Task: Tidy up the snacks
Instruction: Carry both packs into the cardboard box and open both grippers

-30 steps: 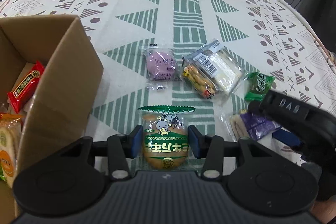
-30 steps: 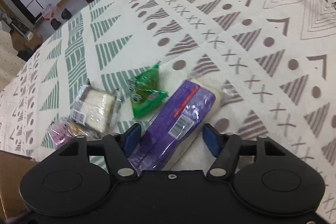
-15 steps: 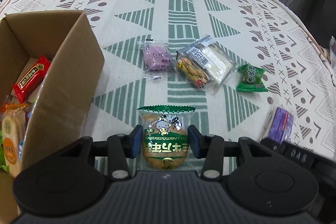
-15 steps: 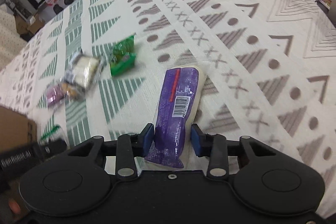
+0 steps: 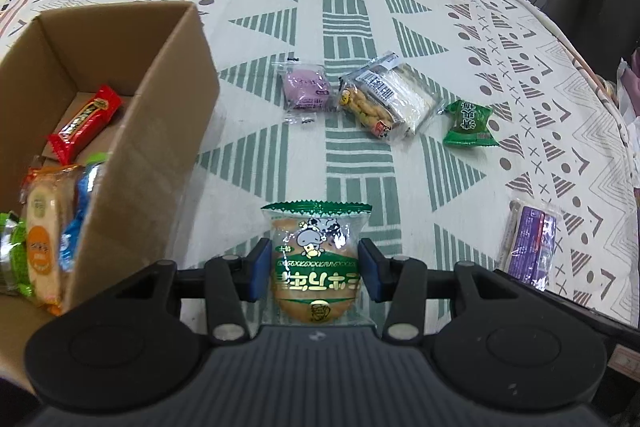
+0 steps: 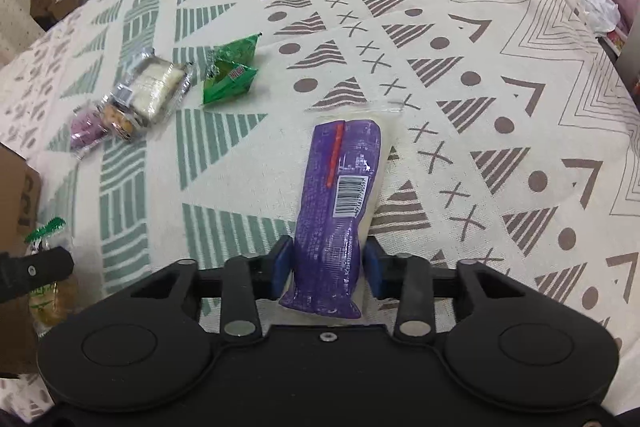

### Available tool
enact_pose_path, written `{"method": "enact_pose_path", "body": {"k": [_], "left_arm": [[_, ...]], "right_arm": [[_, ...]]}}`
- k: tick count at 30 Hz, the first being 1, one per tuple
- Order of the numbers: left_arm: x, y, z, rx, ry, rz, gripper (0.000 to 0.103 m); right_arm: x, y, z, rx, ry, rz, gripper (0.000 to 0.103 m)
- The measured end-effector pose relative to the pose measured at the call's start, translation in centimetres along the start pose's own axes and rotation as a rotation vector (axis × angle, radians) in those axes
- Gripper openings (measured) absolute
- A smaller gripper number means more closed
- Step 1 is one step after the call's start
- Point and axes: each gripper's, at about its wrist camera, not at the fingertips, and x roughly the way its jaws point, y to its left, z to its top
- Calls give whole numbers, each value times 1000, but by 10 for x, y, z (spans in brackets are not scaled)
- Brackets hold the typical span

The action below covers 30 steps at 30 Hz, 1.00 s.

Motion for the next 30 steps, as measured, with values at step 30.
{"method": "enact_pose_path", "body": {"k": [30], "left_arm": [[-108,36,-10,-36,-222,-27,46]], "right_arm": [[-109,42,-16,-8,-203,291,33]]}}
